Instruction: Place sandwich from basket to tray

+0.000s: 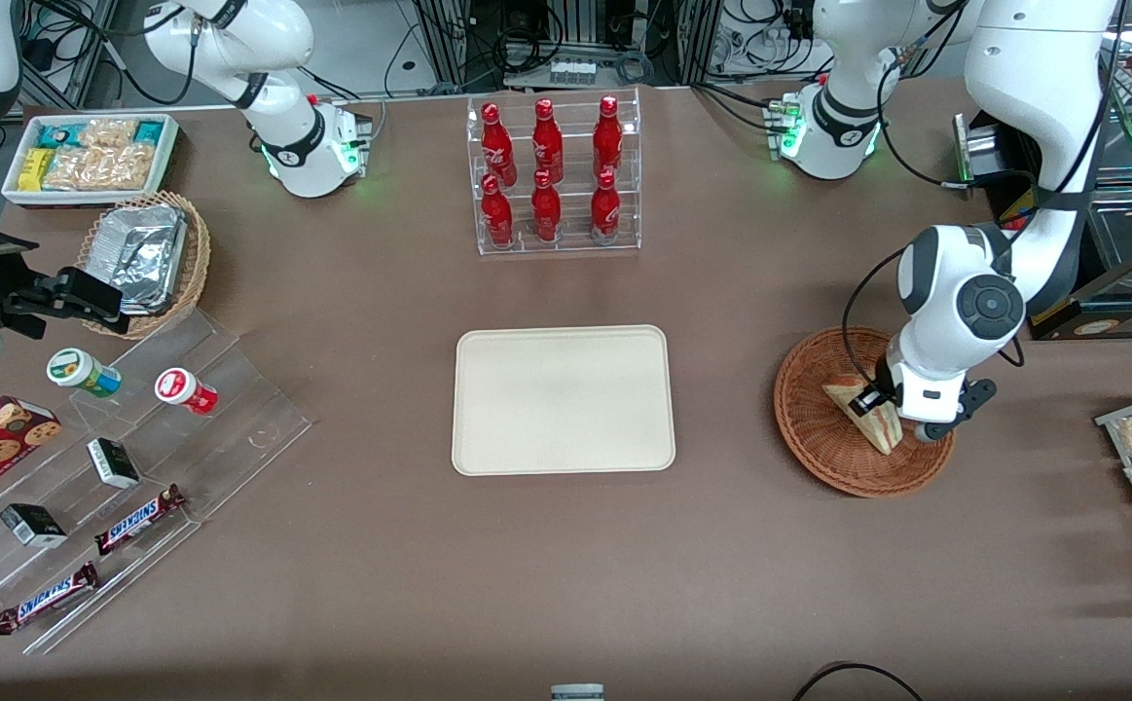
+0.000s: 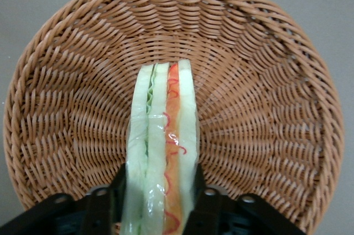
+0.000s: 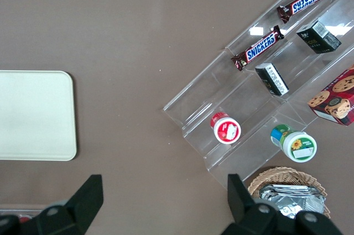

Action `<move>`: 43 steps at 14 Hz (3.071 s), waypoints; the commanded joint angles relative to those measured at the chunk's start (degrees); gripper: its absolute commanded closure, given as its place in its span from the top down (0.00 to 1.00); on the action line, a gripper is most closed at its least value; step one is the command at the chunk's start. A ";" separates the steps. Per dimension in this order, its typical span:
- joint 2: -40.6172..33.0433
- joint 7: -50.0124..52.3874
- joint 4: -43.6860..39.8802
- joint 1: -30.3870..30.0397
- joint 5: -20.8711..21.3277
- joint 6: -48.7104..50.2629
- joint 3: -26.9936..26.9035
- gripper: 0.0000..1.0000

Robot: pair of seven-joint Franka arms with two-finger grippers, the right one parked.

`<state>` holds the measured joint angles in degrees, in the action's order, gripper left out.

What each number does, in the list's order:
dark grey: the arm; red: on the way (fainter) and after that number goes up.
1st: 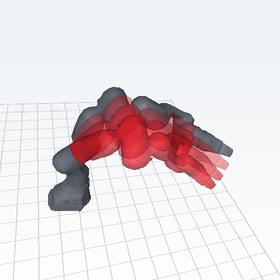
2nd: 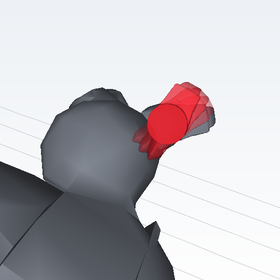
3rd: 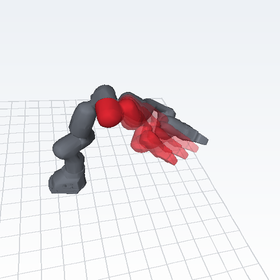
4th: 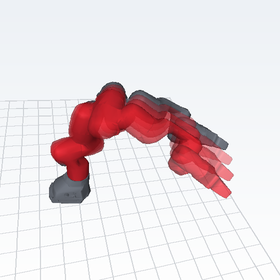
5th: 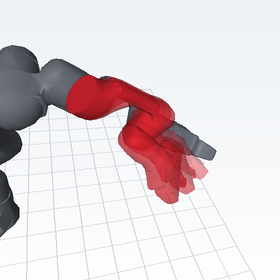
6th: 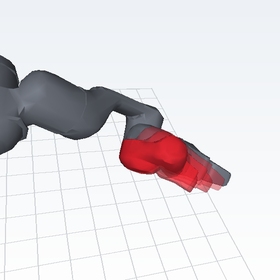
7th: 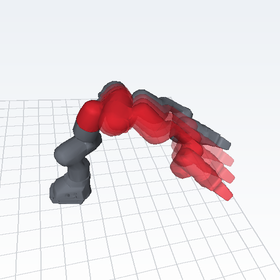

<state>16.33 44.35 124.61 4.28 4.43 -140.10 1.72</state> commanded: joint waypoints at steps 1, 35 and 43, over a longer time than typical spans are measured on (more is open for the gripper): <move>-3.66 0.84 -2.77 1.25 1.11 7.34 -0.14 0.00; 29.37 6.28 -47.88 41.78 0.41 16.17 0.92 0.59; 13.05 8.11 -47.79 36.42 -0.21 30.38 0.30 0.99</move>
<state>36.72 50.46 74.45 42.64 4.01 -115.22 2.13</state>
